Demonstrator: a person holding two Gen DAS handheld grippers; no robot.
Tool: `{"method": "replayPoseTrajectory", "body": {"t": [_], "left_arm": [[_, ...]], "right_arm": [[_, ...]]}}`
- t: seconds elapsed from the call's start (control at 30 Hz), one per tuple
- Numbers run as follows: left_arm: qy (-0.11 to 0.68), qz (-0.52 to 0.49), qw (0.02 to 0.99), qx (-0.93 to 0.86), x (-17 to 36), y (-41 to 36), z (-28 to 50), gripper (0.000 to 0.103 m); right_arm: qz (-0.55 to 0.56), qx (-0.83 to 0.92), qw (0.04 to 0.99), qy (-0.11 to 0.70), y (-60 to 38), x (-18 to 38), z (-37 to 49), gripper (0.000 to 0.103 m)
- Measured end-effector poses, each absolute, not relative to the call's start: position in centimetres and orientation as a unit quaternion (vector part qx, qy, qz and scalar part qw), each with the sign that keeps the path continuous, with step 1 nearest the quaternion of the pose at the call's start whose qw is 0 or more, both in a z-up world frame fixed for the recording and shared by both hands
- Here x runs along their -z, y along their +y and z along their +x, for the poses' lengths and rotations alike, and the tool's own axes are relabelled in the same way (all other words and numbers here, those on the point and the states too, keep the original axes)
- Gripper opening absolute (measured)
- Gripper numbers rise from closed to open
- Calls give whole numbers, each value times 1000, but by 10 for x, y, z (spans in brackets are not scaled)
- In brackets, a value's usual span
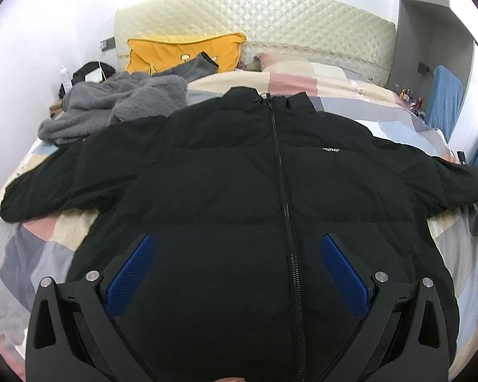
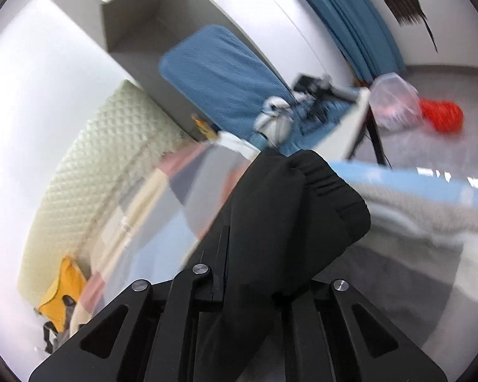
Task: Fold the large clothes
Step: 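Lift the sleeve and fold it across the jacket body with the right gripper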
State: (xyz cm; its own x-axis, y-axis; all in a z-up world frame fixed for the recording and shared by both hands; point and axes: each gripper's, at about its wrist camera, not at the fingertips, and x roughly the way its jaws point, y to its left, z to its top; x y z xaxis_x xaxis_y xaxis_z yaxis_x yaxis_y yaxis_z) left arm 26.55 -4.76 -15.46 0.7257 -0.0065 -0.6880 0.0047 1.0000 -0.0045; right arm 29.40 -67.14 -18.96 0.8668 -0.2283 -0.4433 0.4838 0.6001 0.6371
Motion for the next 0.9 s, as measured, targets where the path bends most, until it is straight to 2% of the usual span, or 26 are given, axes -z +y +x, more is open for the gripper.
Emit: {"method": "replayPoseTrajectory", "body": {"t": [0.33, 0.63, 0.83, 0.9], "left_arm": [[344, -9, 939, 13, 140, -33, 250, 103], [325, -14, 945, 39, 123, -23, 219, 103], [347, -50, 934, 64, 133, -6, 225, 103], [343, -23, 938, 45, 134, -7, 225, 103]], "right_arm": [[355, 182, 907, 137, -629, 82, 282, 6], [285, 133, 943, 113, -545, -30, 274, 6], [218, 84, 962, 142, -473, -74, 289, 6], [190, 62, 968, 149, -441, -86, 295, 6]]}}
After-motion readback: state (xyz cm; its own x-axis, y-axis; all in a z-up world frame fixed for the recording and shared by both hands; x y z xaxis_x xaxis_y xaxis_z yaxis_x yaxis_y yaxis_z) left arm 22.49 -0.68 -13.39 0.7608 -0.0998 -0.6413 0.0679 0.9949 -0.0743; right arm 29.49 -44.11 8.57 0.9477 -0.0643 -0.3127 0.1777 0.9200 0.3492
